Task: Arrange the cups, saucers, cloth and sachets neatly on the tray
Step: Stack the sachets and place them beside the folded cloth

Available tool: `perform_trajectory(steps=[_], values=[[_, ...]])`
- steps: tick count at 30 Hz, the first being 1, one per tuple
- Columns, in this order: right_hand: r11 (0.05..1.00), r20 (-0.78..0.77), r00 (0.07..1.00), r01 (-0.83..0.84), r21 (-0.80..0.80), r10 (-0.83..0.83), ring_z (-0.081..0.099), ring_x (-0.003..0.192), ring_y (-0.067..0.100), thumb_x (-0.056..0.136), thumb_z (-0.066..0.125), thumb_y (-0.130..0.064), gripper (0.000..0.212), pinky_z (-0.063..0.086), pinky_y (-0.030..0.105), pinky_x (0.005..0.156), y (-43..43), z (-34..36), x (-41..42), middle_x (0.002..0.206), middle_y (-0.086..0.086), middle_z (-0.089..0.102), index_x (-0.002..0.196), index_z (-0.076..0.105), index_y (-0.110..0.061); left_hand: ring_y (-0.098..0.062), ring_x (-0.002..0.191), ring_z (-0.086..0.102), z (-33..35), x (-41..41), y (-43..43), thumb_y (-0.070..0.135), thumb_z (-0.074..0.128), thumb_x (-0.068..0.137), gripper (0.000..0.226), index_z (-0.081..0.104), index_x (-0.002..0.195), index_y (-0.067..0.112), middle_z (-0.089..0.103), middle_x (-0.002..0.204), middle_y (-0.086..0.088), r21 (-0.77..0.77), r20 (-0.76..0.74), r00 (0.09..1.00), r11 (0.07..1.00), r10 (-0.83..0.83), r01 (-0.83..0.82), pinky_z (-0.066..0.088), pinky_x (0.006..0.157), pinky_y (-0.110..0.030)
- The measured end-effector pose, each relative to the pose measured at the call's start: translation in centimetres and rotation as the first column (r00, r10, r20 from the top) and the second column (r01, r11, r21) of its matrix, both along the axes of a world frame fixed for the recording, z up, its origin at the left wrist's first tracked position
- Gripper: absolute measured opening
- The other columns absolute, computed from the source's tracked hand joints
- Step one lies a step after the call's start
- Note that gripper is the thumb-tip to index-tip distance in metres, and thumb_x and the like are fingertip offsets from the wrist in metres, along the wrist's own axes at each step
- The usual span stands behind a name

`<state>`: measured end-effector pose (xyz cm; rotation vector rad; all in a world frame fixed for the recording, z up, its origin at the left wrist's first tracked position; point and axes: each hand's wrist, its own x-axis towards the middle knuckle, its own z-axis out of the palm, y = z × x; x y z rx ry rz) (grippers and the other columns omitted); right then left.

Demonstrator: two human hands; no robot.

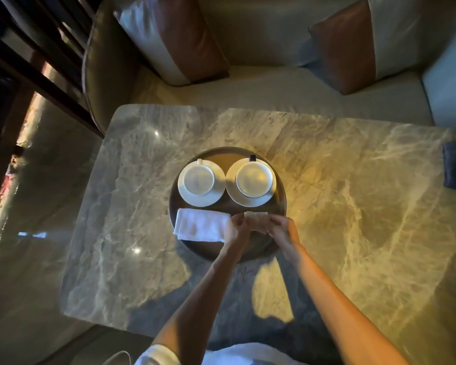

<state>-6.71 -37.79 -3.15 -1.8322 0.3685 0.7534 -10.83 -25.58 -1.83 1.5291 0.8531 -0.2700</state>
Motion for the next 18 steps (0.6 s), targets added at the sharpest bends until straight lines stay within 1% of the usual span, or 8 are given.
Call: perform_trajectory(steps=[4, 6, 8, 10, 12, 14, 16, 18], values=[[0.992, 0.09, 0.991, -0.087, -0.088, 0.094, 0.054, 0.07, 0.002, 0.091, 0.062, -0.014, 0.017, 0.045, 0.02, 0.061, 0.0, -1.1, -0.9, 0.071, -0.011, 0.067, 0.084, 0.077, -0.01, 0.003, 0.053, 0.045, -1.5, -0.3, -0.2, 0.003, 0.05, 0.083, 0.022, 0.07, 0.075, 0.01, 0.057, 0.056, 0.013, 0.115, -0.105, 0.994, 0.993, -0.01, 0.022, 0.036, 0.044, -0.007], [0.981, 0.124, 0.983, -0.112, -0.16, 0.133, 0.057, 0.075, 0.006, 0.092, 0.061, -0.013, 0.017, 0.048, 0.027, 0.066, 0.0, -1.5, -1.2, 0.075, -0.006, 0.069, 0.084, 0.076, -0.009, 0.006, 0.05, 0.043, -1.9, -0.6, -0.4, 0.008, 0.051, 0.079, 0.021, 0.068, 0.07, 0.014, 0.054, 0.047, 0.014, 0.123, -0.124, 0.992, 0.992, -0.012, 0.027, 0.036, 0.042, -0.005], [0.985, 0.133, 0.986, -0.077, -0.155, 0.098, 0.058, 0.079, 0.012, 0.091, 0.061, -0.005, 0.016, 0.051, 0.038, 0.072, -0.1, -2.0, -1.5, 0.079, -0.003, 0.067, 0.086, 0.076, -0.007, 0.006, 0.049, 0.043, -2.0, -0.6, -0.5, 0.012, 0.05, 0.076, 0.019, 0.064, 0.066, 0.02, 0.055, 0.043, 0.016, 0.134, -0.144, 0.989, 0.99, -0.02, 0.04, 0.036, 0.042, -0.004], [0.987, 0.12, 0.991, -0.04, -0.156, 0.059, 0.057, 0.081, 0.013, 0.09, 0.061, -0.001, 0.017, 0.053, 0.042, 0.076, 0.0, -2.4, -1.6, 0.083, -0.001, 0.068, 0.091, 0.076, -0.008, 0.006, 0.049, 0.045, -2.2, -0.6, -0.4, 0.018, 0.044, 0.068, 0.019, 0.063, 0.069, 0.021, 0.056, 0.045, 0.016, 0.151, -0.125, 0.991, 0.986, -0.055, 0.073, 0.037, 0.043, -0.004], [0.985, 0.128, 0.991, -0.022, -0.171, 0.044, 0.058, 0.087, 0.013, 0.09, 0.061, 0.0, 0.019, 0.054, 0.04, 0.082, 0.2, -2.6, -1.7, 0.093, 0.005, 0.073, 0.099, 0.076, -0.007, 0.003, 0.054, 0.049, -2.2, -0.6, -0.5, 0.017, 0.043, 0.067, 0.022, 0.064, 0.075, 0.017, 0.058, 0.055, 0.015, 0.169, -0.112, 0.99, 0.98, -0.09, 0.108, 0.038, 0.044, -0.005], [0.98, 0.162, 0.985, -0.023, -0.197, 0.056, 0.059, 0.091, 0.014, 0.09, 0.061, 0.002, 0.021, 0.053, 0.039, 0.086, 0.5, -2.7, -1.8, 0.102, 0.012, 0.074, 0.105, 0.074, -0.004, -0.01, 0.063, 0.056, -2.0, -0.7, -0.8, 0.007, 0.049, 0.076, 0.019, 0.067, 0.083, 0.009, 0.065, 0.069, 0.006, 0.216, -0.132, 0.985, 0.966, -0.114, 0.141, 0.037, 0.047, -0.008], [0.977, 0.17, 0.984, -0.026, -0.212, 0.063, 0.058, 0.091, 0.015, 0.09, 0.061, 0.003, 0.021, 0.052, 0.04, 0.086, 0.6, -2.7, -1.7, 0.104, 0.015, 0.074, 0.106, 0.073, -0.002, -0.022, 0.08, 0.062, -2.1, -0.7, -1.0, -0.001, 0.05, 0.081, 0.022, 0.066, 0.096, 0.003, 0.071, 0.089, -0.007, 0.302, -0.155, 0.978, 0.936, -0.137, 0.179, 0.045, 0.06, -0.02], [0.971, 0.134, 0.986, -0.067, -0.23, 0.1, 0.053, 0.091, 0.014, 0.09, 0.058, 0.004, 0.025, 0.048, 0.033, 0.083, 0.3, -2.6, -1.7, 0.107, 0.012, 0.071, 0.113, 0.069, 0.0, -0.032, 0.104, 0.06, -2.0, -0.8, -1.3, -0.001, 0.049, 0.086, 0.037, 0.057, 0.121, 0.003, 0.065, 0.112, -0.017, 0.36, -0.19, 0.965, 0.901, -0.183, 0.242, 0.05, 0.082, -0.036]])
